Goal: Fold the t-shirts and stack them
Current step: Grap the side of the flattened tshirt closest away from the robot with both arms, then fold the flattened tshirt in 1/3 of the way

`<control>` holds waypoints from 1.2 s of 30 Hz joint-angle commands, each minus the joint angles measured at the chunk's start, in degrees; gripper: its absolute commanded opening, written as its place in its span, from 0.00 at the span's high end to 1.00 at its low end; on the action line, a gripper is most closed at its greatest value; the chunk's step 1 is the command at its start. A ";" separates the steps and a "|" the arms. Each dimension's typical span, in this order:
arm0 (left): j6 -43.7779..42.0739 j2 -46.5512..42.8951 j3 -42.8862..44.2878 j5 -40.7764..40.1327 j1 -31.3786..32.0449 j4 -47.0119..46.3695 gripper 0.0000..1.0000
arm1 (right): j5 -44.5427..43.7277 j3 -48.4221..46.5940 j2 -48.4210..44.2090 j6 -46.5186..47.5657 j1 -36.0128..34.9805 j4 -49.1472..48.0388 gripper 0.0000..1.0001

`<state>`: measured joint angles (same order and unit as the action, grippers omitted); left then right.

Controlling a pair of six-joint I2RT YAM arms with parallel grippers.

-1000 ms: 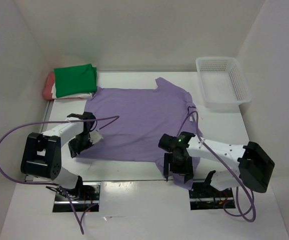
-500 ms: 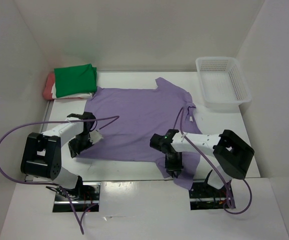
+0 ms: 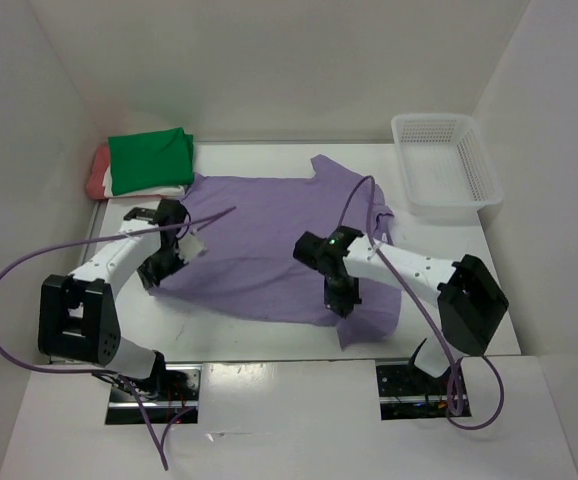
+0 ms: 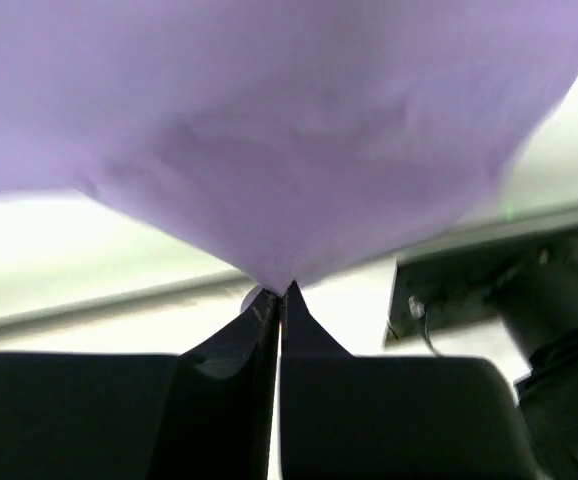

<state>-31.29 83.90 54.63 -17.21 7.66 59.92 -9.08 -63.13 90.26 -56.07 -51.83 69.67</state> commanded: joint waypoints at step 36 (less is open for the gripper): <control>-1.85 22.18 22.71 -3.27 -0.72 -13.51 1.00 | -24.49 -38.91 31.03 34.45 25.99 -10.25 1.00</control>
<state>-32.97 104.88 75.05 -19.38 7.27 47.16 -30.63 -99.02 121.38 -22.20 -26.39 60.84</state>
